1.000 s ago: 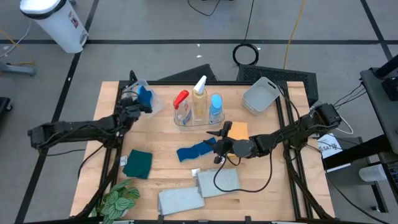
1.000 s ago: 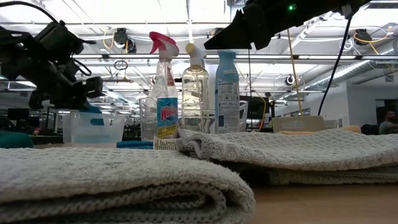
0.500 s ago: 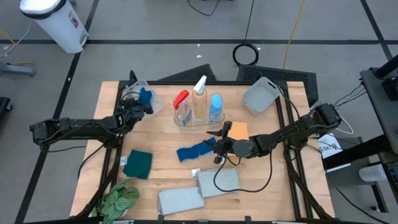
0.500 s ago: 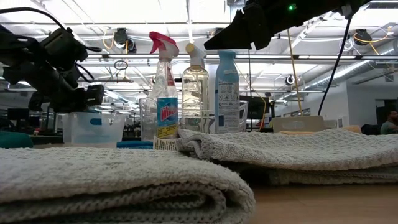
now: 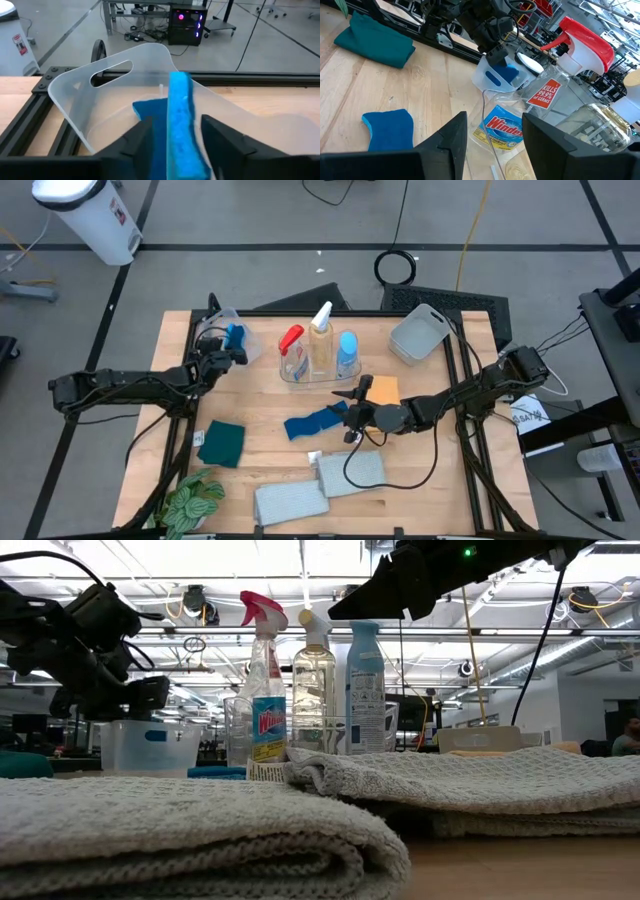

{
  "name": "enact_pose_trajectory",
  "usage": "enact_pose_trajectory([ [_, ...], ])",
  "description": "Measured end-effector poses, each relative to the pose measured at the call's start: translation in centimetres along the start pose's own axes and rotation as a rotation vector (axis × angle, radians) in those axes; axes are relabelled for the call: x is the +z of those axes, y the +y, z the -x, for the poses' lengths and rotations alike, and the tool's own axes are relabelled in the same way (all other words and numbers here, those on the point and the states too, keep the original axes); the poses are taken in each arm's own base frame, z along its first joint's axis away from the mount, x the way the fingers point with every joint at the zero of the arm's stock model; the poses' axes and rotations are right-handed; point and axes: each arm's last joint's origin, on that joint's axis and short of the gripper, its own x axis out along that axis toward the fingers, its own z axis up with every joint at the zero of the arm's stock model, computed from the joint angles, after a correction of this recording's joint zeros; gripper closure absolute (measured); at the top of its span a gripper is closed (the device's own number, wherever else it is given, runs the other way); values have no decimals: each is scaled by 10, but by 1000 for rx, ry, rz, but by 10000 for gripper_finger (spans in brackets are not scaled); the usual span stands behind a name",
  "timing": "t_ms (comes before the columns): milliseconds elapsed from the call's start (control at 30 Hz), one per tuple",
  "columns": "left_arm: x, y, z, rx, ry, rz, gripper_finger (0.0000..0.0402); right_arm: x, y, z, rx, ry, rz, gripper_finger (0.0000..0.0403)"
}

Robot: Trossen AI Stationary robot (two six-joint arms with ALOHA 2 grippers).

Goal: Pick & Place Kitchen Items
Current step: Put the blue sponge into the white bin

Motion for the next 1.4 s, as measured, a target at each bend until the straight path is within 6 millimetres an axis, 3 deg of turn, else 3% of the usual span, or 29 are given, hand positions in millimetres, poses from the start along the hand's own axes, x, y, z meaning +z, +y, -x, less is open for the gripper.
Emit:
enact_pose_trajectory([
  [200, 1, -1, 0, -9, -2, -5, 165, 0, 0, 0, 0, 0, 0, 248],
  [400, 4, -5, 0, -73, -8, -32, 137, 0, 0, 0, 0, 0, 0, 248],
  [733, 10, -11, 1, -187, -19, -7, 135, -1, 0, 0, 3, 12, 10, 248],
  [1033, 17, -29, 9, -494, 50, -67, 135, -1, 0, 0, 3, 12, 9, 248],
  [1400, 34, -59, 36, -868, 81, -147, 135, -1, 1, 0, 3, 11, 34, 248],
])
